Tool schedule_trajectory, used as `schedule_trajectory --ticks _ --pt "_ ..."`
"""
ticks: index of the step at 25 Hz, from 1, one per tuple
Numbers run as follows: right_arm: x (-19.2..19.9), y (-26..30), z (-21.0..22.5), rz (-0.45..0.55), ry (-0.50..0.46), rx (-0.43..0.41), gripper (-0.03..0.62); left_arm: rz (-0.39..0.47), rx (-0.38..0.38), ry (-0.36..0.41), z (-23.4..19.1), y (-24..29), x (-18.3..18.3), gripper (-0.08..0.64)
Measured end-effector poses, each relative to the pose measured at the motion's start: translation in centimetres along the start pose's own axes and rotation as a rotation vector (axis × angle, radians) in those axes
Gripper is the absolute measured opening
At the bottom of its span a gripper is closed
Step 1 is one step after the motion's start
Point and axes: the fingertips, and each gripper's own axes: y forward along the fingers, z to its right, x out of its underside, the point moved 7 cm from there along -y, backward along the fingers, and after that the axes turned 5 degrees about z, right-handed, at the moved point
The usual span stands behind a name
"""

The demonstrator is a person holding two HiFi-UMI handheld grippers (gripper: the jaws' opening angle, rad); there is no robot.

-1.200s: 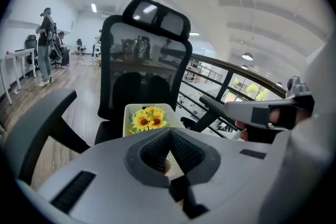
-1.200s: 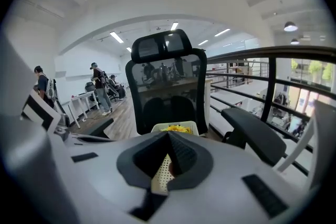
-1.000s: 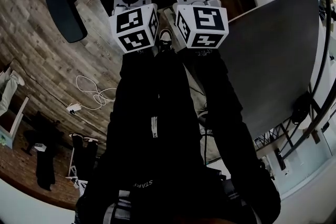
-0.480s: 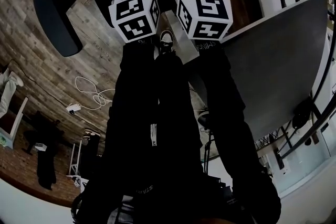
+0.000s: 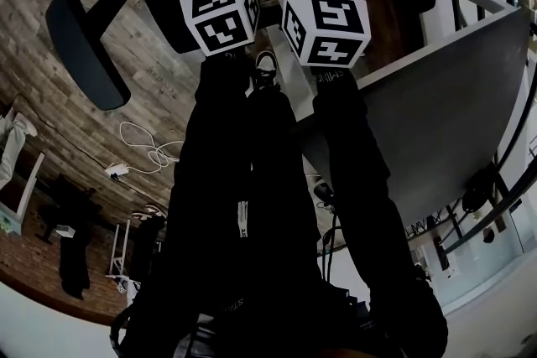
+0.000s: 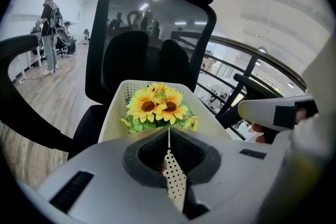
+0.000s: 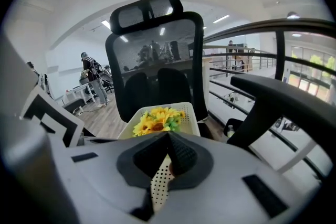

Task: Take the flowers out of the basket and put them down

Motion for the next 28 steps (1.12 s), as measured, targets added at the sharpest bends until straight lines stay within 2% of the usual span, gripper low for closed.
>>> schedule_trajectory --ticks 8,13,19,23,28 --pt "0.6 2.0 1.2 -0.017 0.005 -0.007 0.014 -0.049 -0.003 -0.019 -1.1 3.5 1.3 0.008" --pt "0.7 2.6 1.6 -0.01 0.003 -0.01 0.014 -0.083 0.022 -0.031 -1.5 5.5 2.3 0.119" --pt "0.8 2.8 2.1 -0.001 0.005 -0.019 0.014 -0.094 0.042 -0.037 -1.8 8.4 2.5 0.303" --pt "0.8 3.0 2.3 0.004 0.008 -0.02 0.014 -0.079 0.033 -0.041 -2.1 9.5 2.5 0.347" --pt "1.0 3.4 2.6 0.003 0.014 -0.019 0.014 -0.078 0.031 0.018 -2.4 11.2 2.7 0.398"
